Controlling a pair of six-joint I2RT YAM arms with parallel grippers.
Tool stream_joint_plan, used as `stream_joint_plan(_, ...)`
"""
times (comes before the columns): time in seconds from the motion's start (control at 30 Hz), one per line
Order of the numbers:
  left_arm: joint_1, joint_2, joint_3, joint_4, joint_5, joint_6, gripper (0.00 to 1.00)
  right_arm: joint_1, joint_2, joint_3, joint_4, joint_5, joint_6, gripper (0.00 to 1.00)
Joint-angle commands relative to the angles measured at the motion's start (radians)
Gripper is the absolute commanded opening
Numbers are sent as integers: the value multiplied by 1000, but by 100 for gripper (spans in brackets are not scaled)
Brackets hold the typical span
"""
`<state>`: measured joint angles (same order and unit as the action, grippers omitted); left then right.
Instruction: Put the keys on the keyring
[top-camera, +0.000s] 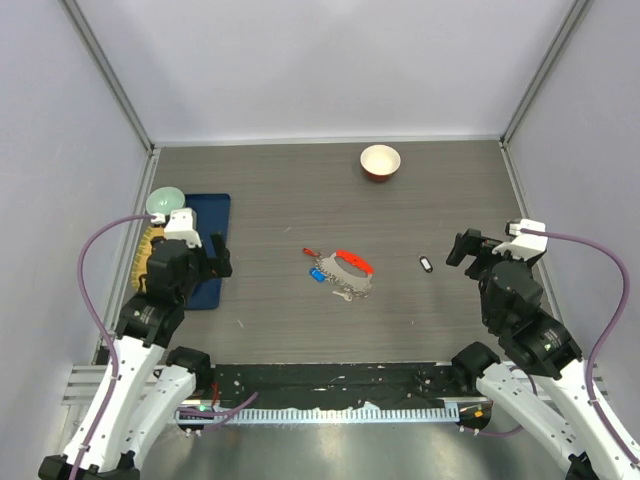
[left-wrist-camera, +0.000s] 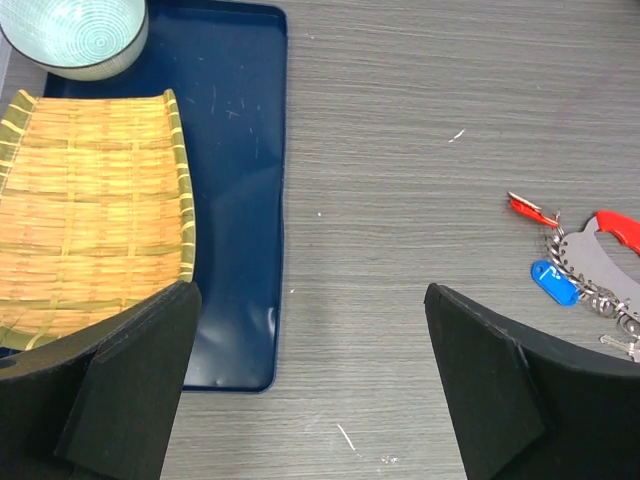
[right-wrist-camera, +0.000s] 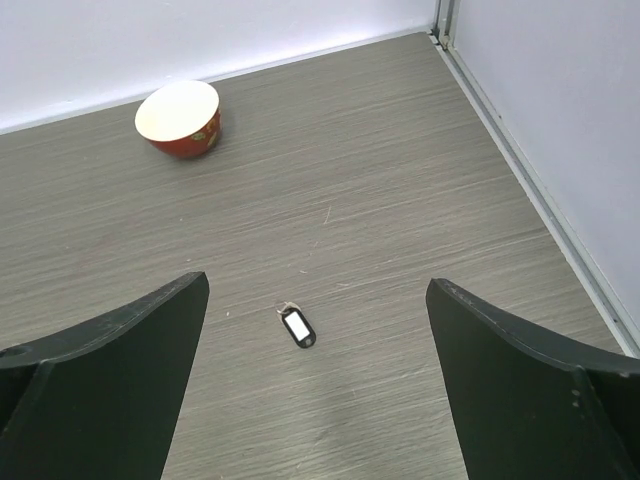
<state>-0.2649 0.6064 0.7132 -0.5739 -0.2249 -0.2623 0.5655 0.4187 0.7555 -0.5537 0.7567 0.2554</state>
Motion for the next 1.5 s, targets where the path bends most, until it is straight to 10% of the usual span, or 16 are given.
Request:
stream_joint_plan(0.0,7,24,-4,60,36,-28,100,5,3,10,34,-17,-13,98)
stream_joint_plan(0.37,-29,266,45,69,220,-290,99,2,-34,-5,47,-94,-10,98)
stream_joint_plan(0.8,-525,674,123,381,4,-445,90,2,-66,-15,46,-152,-7,100)
stream_joint_plan(1.2,-698,1010,270,559,-64,-414,41,2,-55,-19,47,-168,-10,100)
stream_joint_plan(1.47,-709,1056,256,562,-82,-414,35,4,-46,-19,49,-169,-10,100)
